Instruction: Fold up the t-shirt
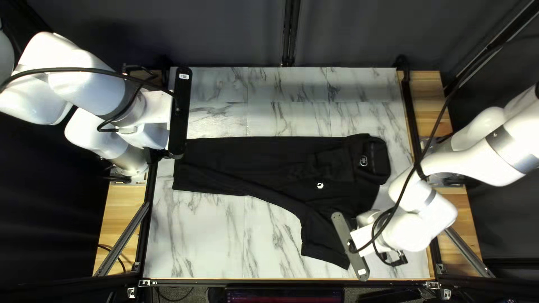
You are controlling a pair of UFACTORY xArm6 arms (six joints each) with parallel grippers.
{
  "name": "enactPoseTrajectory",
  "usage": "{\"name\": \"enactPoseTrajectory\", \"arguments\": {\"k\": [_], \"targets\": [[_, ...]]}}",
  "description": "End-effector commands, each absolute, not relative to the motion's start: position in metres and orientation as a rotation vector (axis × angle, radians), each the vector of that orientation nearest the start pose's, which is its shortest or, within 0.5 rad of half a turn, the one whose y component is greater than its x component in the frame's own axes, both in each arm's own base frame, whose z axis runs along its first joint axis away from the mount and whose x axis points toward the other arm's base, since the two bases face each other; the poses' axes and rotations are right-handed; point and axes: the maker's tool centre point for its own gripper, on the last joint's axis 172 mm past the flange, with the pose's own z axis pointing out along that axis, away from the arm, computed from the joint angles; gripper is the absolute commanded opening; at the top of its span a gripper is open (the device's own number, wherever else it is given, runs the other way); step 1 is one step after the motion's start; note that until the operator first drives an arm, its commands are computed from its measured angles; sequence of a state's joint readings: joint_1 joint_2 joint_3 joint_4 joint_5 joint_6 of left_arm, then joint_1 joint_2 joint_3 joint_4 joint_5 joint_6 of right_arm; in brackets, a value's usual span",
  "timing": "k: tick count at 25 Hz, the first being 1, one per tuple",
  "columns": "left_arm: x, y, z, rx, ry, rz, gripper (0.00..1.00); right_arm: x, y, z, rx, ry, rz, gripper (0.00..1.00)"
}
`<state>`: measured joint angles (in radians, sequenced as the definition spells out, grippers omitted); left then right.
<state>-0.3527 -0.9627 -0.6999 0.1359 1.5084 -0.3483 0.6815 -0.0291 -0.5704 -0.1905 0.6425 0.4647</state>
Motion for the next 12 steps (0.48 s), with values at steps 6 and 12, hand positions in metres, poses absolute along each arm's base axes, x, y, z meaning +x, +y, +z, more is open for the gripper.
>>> {"name": "enactPoseTrajectory", "arguments": {"k": [6,12], "targets": [[0.244,-0.052,0.330,-3.053,0.004,-0.293,1.00,0.295,0.205,0.028,-3.198,-0.544,-0.015,0.94],[0.244,-0.052,0.330,-3.053,0.004,-0.293,1.00,0.298,0.203,0.023,-3.195,-0.540,0.004,0.05]]}}
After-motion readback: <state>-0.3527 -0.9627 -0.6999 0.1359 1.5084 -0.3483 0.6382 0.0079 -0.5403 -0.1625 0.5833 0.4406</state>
